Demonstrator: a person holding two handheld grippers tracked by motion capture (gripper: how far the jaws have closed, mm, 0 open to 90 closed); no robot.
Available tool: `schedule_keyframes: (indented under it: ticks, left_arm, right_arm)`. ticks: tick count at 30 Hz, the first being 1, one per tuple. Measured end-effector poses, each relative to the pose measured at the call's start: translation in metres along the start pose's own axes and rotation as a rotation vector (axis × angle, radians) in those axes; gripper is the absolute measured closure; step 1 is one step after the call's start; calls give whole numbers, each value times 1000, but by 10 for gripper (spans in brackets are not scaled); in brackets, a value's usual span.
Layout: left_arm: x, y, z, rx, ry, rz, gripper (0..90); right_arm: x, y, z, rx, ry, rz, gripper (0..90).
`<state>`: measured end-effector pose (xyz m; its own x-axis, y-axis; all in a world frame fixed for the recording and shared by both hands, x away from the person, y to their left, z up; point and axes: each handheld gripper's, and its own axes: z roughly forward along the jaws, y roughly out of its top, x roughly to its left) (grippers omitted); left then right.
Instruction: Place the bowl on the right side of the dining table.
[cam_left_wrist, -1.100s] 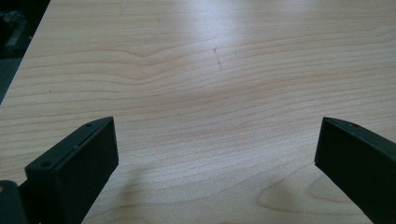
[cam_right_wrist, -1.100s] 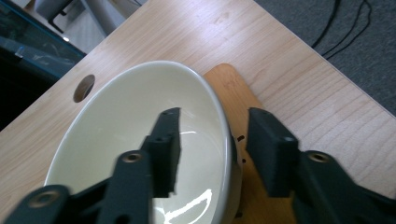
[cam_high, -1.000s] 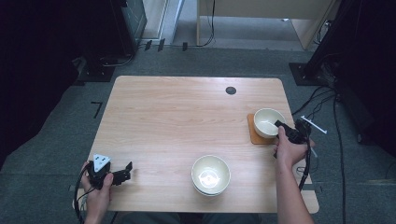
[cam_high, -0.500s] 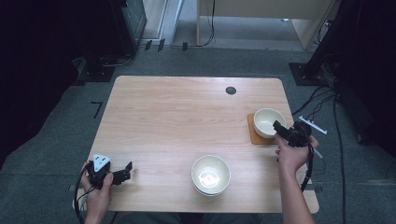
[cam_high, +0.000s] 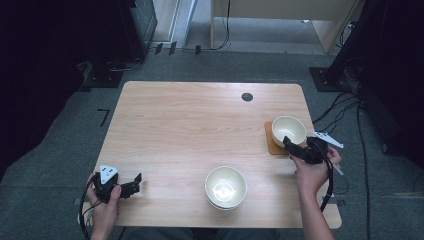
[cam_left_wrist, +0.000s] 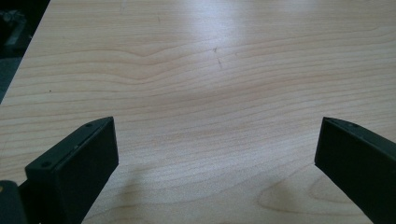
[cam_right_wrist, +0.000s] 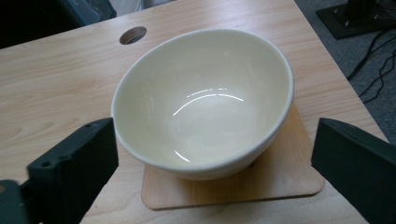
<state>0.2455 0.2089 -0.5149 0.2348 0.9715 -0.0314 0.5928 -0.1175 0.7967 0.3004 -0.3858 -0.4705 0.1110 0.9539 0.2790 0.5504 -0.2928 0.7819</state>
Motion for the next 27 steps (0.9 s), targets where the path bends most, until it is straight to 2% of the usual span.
schedule_keyframes:
  ticks: [6,10,27]
  left_arm:
    - [0,0,0,0,1,0,0]
    - [-1,0,0,0,2,1,0]
    - [-1,0,0,2,4,3,0]
  right_arm:
    - [-1,-8,-8,-23,-17,-17,0]
    - [-2,-12,-11,-16,-7,-23,0]
    - [-6,-28,-24,4,-18,-57,0]
